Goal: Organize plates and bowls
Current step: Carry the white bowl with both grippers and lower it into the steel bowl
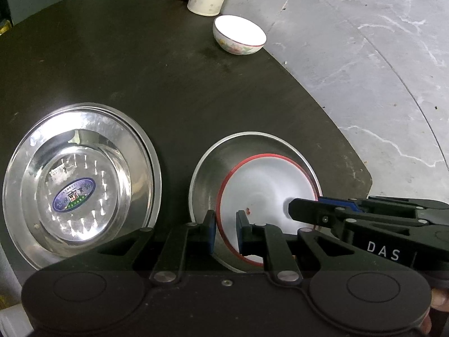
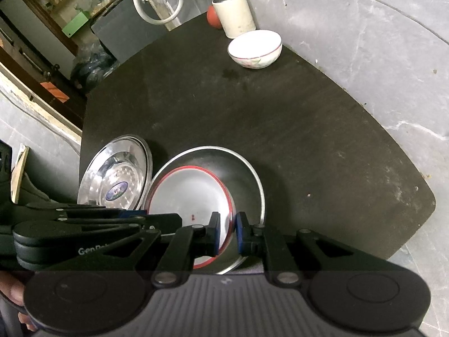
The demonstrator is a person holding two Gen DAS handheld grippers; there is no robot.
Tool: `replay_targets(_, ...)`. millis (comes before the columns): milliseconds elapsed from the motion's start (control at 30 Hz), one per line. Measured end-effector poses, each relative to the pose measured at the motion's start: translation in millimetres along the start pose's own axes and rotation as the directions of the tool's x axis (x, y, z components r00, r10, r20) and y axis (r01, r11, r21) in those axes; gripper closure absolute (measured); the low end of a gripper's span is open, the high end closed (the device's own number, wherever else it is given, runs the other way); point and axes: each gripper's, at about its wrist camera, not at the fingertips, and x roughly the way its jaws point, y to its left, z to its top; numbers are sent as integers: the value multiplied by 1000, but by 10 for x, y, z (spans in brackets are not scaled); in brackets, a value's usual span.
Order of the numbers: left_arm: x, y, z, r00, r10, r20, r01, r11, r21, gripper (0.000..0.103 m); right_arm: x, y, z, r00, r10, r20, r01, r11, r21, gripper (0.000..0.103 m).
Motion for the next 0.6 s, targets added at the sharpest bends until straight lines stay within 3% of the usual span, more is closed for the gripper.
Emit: replay_targets(600, 19, -15, 13, 1000, 16, 0, -16, 1000, -4, 86, 67, -51, 36, 1000, 3, -18, -3, 1000, -1, 88)
